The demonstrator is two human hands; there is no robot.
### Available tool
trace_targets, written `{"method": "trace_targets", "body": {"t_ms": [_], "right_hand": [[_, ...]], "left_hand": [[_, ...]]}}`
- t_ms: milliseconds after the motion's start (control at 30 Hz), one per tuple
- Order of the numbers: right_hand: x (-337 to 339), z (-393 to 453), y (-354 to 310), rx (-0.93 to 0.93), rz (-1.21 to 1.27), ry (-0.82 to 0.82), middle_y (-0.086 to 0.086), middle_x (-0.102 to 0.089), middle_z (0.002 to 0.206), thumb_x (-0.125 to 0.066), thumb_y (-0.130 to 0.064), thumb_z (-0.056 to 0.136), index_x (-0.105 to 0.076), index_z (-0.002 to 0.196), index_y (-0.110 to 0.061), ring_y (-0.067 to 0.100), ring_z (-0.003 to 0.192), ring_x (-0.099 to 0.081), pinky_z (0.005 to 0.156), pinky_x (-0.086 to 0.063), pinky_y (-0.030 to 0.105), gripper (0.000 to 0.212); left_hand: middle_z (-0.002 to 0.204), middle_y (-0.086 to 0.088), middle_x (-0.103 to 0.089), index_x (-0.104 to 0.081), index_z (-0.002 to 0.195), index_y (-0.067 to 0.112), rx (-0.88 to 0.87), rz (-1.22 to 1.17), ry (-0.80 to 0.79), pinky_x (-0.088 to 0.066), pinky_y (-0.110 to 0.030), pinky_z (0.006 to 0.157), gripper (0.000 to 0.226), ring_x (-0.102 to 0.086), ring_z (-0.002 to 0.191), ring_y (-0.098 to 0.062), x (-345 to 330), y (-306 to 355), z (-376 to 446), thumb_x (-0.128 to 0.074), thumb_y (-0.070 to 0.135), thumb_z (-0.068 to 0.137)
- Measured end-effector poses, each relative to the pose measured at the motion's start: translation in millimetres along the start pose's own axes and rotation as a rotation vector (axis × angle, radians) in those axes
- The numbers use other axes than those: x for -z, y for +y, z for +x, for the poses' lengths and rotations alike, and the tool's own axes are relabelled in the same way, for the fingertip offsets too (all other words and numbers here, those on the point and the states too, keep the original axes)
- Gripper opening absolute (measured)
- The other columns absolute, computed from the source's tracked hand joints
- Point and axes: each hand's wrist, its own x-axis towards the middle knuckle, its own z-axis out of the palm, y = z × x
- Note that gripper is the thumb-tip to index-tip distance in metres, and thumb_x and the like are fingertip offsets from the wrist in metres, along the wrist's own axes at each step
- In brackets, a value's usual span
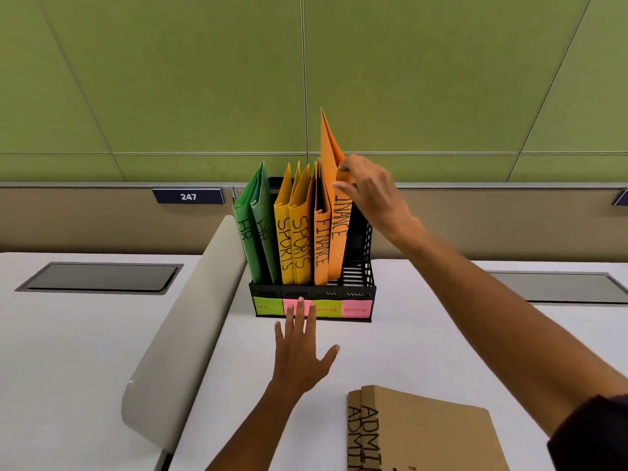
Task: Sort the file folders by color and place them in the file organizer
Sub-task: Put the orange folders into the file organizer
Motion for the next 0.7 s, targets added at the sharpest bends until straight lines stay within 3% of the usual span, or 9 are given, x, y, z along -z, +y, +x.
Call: {"method": "trace_targets", "body": {"t_ms": [233, 400, 467, 567, 700], "right_hand": [[-40, -44, 9, -0.098, 0.006, -0.088, 0.012, -0.063, 0.094, -0.067, -0.019, 0.088, -0.055, 0.102, -0.004, 0.026, 0.078, -0.063, 0.066, -0.056, 0.039, 0.024], [-58, -68, 12, -0.189, -0.007, -0.171, 0.012, -0.060, 0.103, -0.063, -0.019, 0.091, -0.055, 0.108, -0.004, 0.024, 0.085, -0.063, 0.071, -0.057, 0.036, 0.025], [-61, -74, 11, -0.207, -0.011, -0.165, 0.013, -0.058, 0.111, -0.061, -0.019, 0.092, -0.055, 0.117, -0.003, 0.024, 0.090, -0.064, 0.074, -0.055, 0.032, 0.030], [-63, -78, 7, -0.180, -0.036, -0.168, 0.015, -0.055, 0.124, -0.061, -0.016, 0.092, -0.051, 0.129, -0.002, 0.026, 0.095, -0.064, 0.078, -0.058, 0.040, 0.040], [-65, -91, 5, -0.221, -0.107, -0.206, 0.012, -0.033, 0.153, -0.065, -0.024, 0.090, -0.031, 0.148, -0.010, 0.028, 0.120, -0.055, 0.092, -0.054, 0.042, 0.068]], "left_hand": [[0.163, -0.004, 0.005, -0.001, 0.155, 0.023, 0.027, 0.002, -0.065, -0.008, -0.056, 0.117, 0.091, 0.006, 0.150, -0.026, -8, -3, -5, -0.027, 0.075, 0.084], [0.163, -0.003, 0.007, -0.001, 0.155, 0.025, 0.056, -0.028, -0.072, -0.004, -0.054, 0.117, 0.092, 0.007, 0.150, -0.025, -11, -7, -14, -0.026, 0.077, 0.084], [0.162, -0.002, 0.011, 0.002, 0.155, 0.026, 0.063, -0.032, -0.077, 0.000, -0.052, 0.116, 0.092, 0.009, 0.149, -0.025, -12, -8, -18, -0.024, 0.078, 0.083], [0.161, -0.002, 0.012, 0.001, 0.154, 0.027, 0.072, -0.050, -0.075, 0.002, -0.051, 0.116, 0.093, 0.010, 0.149, -0.025, -13, -8, -26, -0.016, 0.081, 0.081], [0.160, -0.001, 0.015, 0.004, 0.153, 0.028, 0.082, -0.072, -0.077, 0.004, -0.050, 0.115, 0.094, 0.011, 0.149, -0.025, -14, -4, -40, -0.009, 0.083, 0.079]]}}
